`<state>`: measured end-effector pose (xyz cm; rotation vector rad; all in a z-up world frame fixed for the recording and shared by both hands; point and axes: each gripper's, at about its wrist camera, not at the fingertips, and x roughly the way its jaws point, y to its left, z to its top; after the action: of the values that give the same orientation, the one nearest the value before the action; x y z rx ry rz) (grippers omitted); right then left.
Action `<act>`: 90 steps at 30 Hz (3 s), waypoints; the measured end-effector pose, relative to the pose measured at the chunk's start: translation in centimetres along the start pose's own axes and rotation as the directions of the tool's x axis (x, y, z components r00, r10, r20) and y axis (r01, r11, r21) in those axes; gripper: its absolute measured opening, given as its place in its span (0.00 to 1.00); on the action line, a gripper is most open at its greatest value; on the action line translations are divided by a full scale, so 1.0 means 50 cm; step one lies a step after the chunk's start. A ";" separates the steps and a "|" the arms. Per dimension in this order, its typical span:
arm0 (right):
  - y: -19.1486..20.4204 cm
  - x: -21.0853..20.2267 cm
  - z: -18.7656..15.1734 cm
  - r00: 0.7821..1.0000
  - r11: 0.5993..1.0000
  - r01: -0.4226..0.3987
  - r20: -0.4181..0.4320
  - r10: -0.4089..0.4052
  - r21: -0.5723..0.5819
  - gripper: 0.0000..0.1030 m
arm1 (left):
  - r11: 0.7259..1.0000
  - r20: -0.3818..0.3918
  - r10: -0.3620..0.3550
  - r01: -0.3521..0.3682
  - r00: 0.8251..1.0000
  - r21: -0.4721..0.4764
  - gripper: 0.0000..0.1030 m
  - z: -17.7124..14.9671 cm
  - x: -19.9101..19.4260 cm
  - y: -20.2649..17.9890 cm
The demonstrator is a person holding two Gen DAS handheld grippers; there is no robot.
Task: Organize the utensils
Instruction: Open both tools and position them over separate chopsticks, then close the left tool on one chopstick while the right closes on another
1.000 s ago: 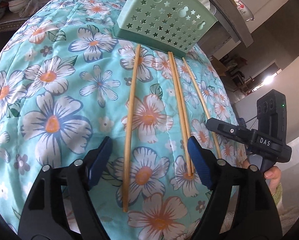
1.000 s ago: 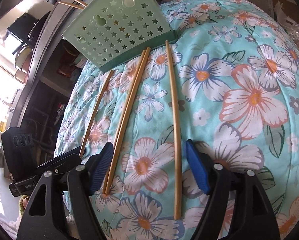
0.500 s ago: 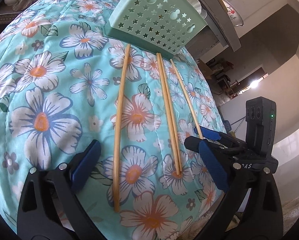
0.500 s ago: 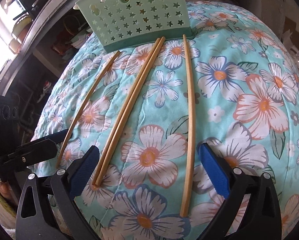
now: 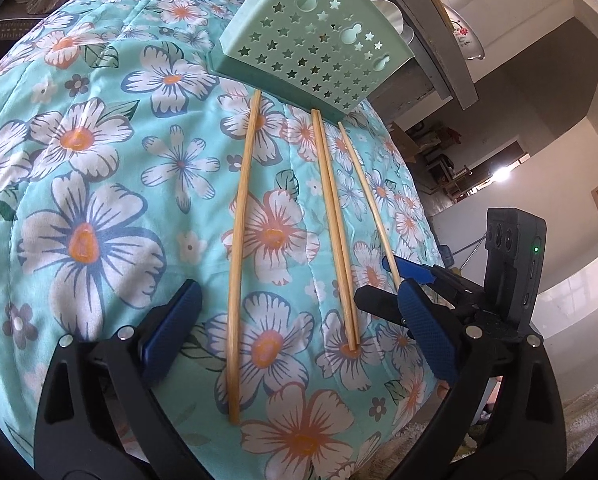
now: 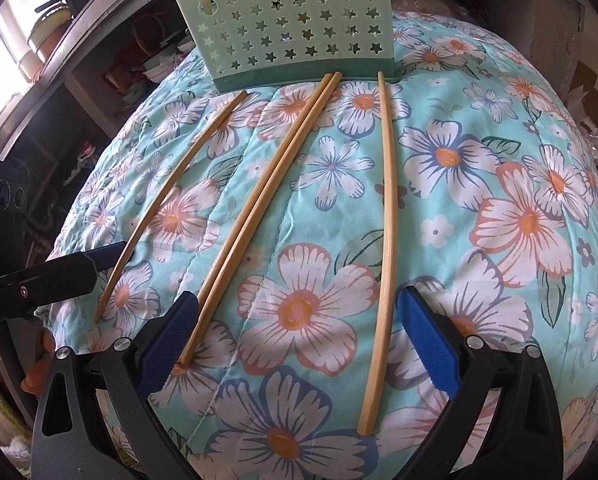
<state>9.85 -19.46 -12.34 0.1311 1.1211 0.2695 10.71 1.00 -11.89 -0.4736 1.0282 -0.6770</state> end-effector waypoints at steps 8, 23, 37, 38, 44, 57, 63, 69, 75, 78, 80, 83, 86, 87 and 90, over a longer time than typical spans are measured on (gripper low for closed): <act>-0.001 -0.001 -0.005 0.999 1.000 -0.019 0.030 0.019 0.010 0.94 | 1.000 0.001 -0.004 0.004 1.000 0.008 0.92 -0.002 -0.003 0.000; -0.027 -0.016 -0.013 0.994 0.995 -0.091 0.065 0.089 0.039 0.94 | 0.999 0.004 -0.036 0.035 0.999 0.040 0.92 -0.003 -0.004 0.005; -0.048 -0.036 0.004 0.988 0.986 -0.152 0.043 0.150 0.074 0.90 | 0.968 0.024 0.128 -0.130 0.991 0.215 0.92 0.019 -0.002 -0.059; -0.052 -0.041 0.006 0.988 0.986 -0.148 0.054 0.144 0.075 0.89 | 0.965 0.036 0.130 -0.135 0.991 0.225 0.92 0.028 -0.006 -0.063; -0.075 -0.066 0.024 0.986 0.990 -0.117 0.127 0.107 0.077 0.81 | 0.932 0.089 0.169 -0.189 0.982 0.309 0.90 0.093 -0.006 -0.094; -0.103 -0.056 0.077 0.984 0.995 -0.043 0.173 0.027 0.088 0.56 | 0.879 0.025 0.334 -0.321 0.942 0.353 0.37 0.250 0.121 -0.085; -0.118 -0.037 0.088 0.986 0.994 -0.050 0.163 0.033 0.101 0.52 | 0.858 -0.034 0.409 -0.372 0.912 0.354 0.24 0.275 0.184 -0.061; -0.131 -0.028 0.089 0.987 0.992 -0.054 0.155 0.036 0.118 0.46 | 0.838 -0.046 0.446 -0.399 0.894 0.371 0.19 0.276 0.210 -0.054; -0.130 -0.027 0.086 0.989 0.991 -0.053 0.145 0.035 0.119 0.40 | 0.836 -0.041 0.458 -0.415 0.888 0.358 0.07 0.282 0.205 -0.045; -0.127 -0.032 0.084 0.989 0.992 -0.053 0.146 0.035 0.118 0.38 | 0.844 -0.033 0.451 -0.414 0.892 0.341 0.05 0.278 0.194 -0.039; -0.125 -0.037 0.084 0.989 0.992 -0.053 0.147 0.035 0.119 0.37 | 0.849 -0.026 0.444 -0.412 0.895 0.331 0.05 0.272 0.185 -0.039; -0.122 -0.046 0.086 0.988 0.992 -0.054 0.150 0.036 0.114 0.36 | 0.859 -0.016 0.429 -0.402 0.903 0.317 0.05 0.258 0.161 -0.039; -0.120 -0.050 0.096 0.988 0.993 -0.058 0.150 0.041 0.106 0.35 | 0.871 -0.008 0.412 -0.392 0.911 0.297 0.05 0.247 0.136 -0.038; -0.119 -0.050 0.101 0.988 0.993 -0.060 0.148 0.044 0.102 0.34 | 0.873 -0.006 0.410 -0.391 0.912 0.292 0.05 0.242 0.130 -0.037; -0.115 -0.044 0.120 0.989 0.995 -0.049 0.141 0.037 0.083 0.32 | 0.876 -0.004 0.410 -0.393 0.912 0.279 0.05 0.230 0.119 -0.028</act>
<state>15.22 -25.43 -9.19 0.2469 0.9918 0.2465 22.63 -3.63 -9.51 0.0097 1.0337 -0.4493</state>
